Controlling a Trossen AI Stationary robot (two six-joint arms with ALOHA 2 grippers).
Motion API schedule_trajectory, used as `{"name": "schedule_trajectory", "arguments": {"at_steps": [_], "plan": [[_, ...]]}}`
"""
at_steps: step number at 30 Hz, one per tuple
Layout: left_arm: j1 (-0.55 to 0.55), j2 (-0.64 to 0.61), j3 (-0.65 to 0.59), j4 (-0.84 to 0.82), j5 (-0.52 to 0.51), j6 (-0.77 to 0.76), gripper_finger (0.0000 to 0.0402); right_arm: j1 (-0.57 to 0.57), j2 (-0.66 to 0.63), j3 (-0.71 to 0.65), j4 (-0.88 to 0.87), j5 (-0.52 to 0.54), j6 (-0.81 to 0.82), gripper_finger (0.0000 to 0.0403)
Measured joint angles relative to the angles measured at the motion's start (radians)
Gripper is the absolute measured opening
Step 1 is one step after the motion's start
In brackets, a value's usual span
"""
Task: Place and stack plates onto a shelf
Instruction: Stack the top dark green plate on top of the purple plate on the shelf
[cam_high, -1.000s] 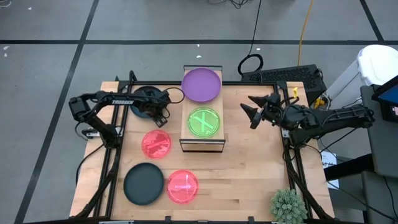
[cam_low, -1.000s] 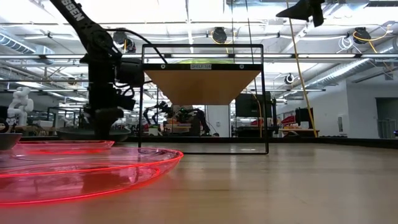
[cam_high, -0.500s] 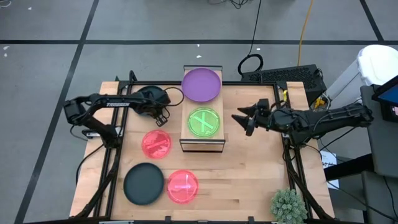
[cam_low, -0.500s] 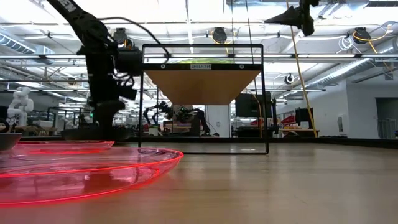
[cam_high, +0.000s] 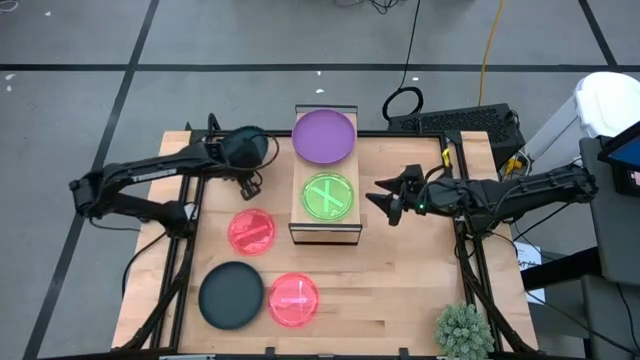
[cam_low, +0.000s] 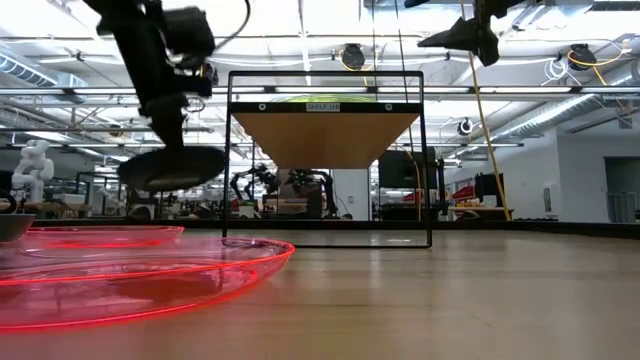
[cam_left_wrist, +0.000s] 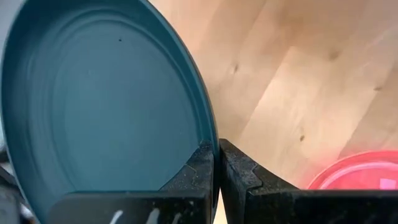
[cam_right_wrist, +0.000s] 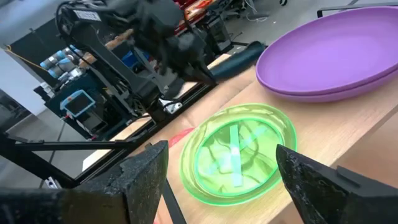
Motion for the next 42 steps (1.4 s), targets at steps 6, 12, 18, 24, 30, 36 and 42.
{"name": "schedule_trajectory", "arguments": {"at_steps": [6, 12, 18, 24, 30, 36, 42], "plan": [[-0.021, -0.069, 0.057, -0.012, -0.010, 0.105, 0.0010, 0.000, 0.002, 0.000, 0.000, 0.002, 0.000, 0.0276], [-0.037, -0.079, 0.142, -0.054, -0.014, 0.238, 0.0010, 0.000, 0.002, 0.000, 0.000, 0.002, 0.001, 0.0276], [-0.040, -0.078, 0.219, -0.062, 0.012, 0.347, 0.0010, 0.000, 0.002, 0.000, 0.000, 0.002, -0.005, 0.0276], [-0.041, -0.078, 0.287, -0.089, 0.073, 0.443, 0.0010, 0.000, 0.002, 0.000, 0.000, 0.002, -0.010, 0.0276], [-0.041, -0.078, 0.301, -0.083, 0.125, 0.498, 0.0010, 0.000, 0.002, 0.000, -0.004, 0.002, -0.008, 0.0276], [-0.055, -0.078, 0.301, -0.055, 0.187, 0.616, 0.0010, 0.000, 0.002, 0.000, -0.009, 0.002, 0.000, 0.0276], [-0.061, -0.078, 0.301, -0.016, 0.191, 0.653, 0.0010, 0.000, 0.002, 0.000, -0.009, 0.002, 0.006, 0.0276]]}}
